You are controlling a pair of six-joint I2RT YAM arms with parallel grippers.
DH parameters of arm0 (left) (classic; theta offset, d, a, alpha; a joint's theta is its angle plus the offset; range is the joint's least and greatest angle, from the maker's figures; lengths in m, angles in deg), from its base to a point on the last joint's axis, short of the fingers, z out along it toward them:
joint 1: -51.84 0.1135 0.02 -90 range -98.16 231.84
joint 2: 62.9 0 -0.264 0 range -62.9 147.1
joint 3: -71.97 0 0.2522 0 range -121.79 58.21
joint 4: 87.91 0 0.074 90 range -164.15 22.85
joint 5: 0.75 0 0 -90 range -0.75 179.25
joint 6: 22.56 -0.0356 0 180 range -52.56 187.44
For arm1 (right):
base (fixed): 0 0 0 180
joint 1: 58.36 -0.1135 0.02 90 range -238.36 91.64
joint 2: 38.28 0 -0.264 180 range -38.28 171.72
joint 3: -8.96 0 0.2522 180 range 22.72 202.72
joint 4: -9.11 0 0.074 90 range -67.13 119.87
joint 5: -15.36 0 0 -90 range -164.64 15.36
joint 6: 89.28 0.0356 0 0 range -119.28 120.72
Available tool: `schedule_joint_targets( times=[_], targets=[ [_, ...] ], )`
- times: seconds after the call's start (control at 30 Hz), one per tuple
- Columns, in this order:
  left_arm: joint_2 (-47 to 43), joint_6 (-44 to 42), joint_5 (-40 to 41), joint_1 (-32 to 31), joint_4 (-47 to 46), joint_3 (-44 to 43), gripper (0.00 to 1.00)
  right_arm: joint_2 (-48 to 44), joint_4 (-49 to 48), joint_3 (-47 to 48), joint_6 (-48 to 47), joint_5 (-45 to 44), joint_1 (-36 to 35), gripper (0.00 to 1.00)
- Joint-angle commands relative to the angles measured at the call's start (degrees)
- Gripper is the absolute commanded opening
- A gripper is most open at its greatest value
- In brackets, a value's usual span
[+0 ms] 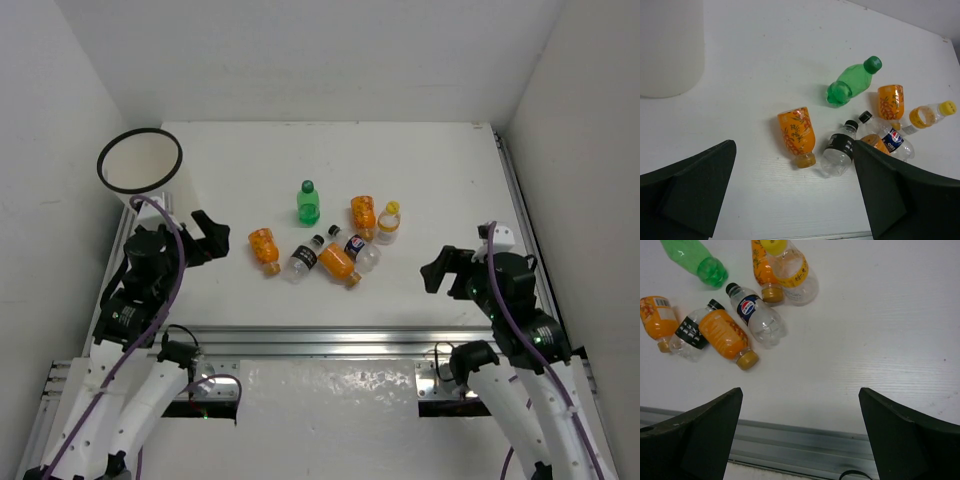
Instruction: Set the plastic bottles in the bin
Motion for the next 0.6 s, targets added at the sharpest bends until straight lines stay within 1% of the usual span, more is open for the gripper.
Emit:
schedule_joint_targets(
  times=[0.0,0.07,0.1,0.17,0.2,0.23,0.3,0.33,0.37,0.4,0.43,0.5,0.53,0.57],
  targets=[
    [0.42,0.18,-0.72,-0.53,-3.12,0.17,1.00,2.46,-9.39,-2.88,0.34,1.02,0.27,0.99],
    [1.38,0.18,-1.07,-0.53,-3.29,0.26,1.00,4.22,-13.89,-4.56,-0.02,2.61,0.27,0.99],
    [2.00,0.18,-1.42,-0.53,-3.38,0.26,1.00,7.18,-18.52,-6.05,0.33,4.09,0.27,0.99],
    [4.02,0.10,-1.86,-0.53,-3.21,0.00,1.00,11.15,-23.29,-6.94,0.68,3.76,0.27,0.99],
    [4.72,-0.08,-2.30,-0.53,-3.29,-0.01,1.00,13.69,-27.23,-6.86,0.60,3.49,0.27,0.99],
    [5.95,-0.25,-2.82,-0.53,-3.29,-0.09,1.00,19.11,-29.53,-6.68,0.25,3.14,0.27,0.99],
    [6.75,-0.52,-3.44,-0.62,-3.47,-0.18,1.00,25.20,-34.98,-5.01,-1.33,2.96,0.01,0.99],
    [7.10,-0.52,-3.88,-0.62,-3.47,-0.18,1.00,31.15,-37.61,-4.57,-2.03,2.96,0.00,0.99],
    [7.10,-0.52,-3.97,-0.62,-3.47,-0.18,1.00,34.34,-40.94,-2.83,-2.56,2.96,-0.08,0.99],
    [7.02,-0.52,-3.88,-0.71,-3.47,-0.18,1.00,37.42,-42.54,-1.86,-4.48,2.96,-0.52,0.99],
    [6.67,-0.52,-3.97,-0.71,-3.64,-0.01,1.00,43.54,-42.47,1.81,-5.37,2.96,-0.70,0.99],
    [6.31,-0.52,-4.06,-0.71,-3.82,0.08,1.00,48.32,-44.57,3.77,-7.74,2.96,-1.66,0.99],
    [6.05,-0.61,-4.23,-0.80,-3.91,0.17,1.00,52.00,-45.97,4.74,-8.62,1.05,-1.93,0.99],
    [5.96,-0.70,-4.41,-0.80,-3.99,0.17,1.00,53.69,-48.95,5.62,-9.59,0.07,-2.10,0.99]
  ],
)
